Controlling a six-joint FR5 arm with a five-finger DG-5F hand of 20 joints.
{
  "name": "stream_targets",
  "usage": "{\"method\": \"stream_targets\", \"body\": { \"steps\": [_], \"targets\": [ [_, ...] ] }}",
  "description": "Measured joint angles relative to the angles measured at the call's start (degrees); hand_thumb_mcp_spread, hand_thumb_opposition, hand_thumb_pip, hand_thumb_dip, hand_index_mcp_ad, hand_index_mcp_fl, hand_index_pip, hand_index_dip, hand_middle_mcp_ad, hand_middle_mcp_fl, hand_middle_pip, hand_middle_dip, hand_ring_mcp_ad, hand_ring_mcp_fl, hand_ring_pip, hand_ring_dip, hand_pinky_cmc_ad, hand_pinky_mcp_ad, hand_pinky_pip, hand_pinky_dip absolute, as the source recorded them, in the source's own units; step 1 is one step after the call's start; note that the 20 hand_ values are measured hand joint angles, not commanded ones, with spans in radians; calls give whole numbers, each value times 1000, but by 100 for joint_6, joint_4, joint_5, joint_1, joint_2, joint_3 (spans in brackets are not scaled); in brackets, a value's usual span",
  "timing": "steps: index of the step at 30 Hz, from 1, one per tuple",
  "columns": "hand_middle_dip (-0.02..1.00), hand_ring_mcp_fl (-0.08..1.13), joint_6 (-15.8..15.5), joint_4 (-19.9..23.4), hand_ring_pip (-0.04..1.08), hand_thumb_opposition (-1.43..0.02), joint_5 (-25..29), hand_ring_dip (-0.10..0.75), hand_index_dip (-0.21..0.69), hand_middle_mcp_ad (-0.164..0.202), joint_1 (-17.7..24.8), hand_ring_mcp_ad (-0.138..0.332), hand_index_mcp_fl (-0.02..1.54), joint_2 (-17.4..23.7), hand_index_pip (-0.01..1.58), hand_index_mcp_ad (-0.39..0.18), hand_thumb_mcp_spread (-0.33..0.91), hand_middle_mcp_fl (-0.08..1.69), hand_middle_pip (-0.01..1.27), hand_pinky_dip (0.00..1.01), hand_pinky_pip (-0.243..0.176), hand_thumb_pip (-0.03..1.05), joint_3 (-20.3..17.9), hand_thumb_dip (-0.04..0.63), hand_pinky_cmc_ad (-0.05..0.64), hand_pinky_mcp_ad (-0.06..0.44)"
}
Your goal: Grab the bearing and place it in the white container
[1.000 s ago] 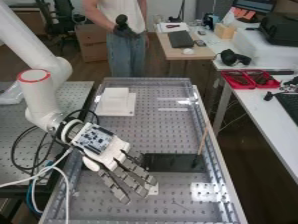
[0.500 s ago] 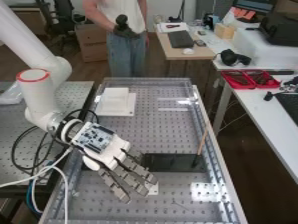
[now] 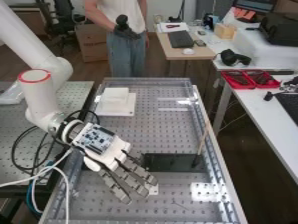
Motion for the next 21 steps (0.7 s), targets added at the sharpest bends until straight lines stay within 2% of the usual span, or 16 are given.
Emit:
{"method": "stream_targets", "body": {
  "steps": [21],
  "targets": [
    [202, 12, 61, -40, 108, -829, -12, 96, 230, 72, -8, 129, 227, 19, 1407, -106, 468, 61, 133, 180, -42, 562, 25, 298, 360, 278]
  ]
}}
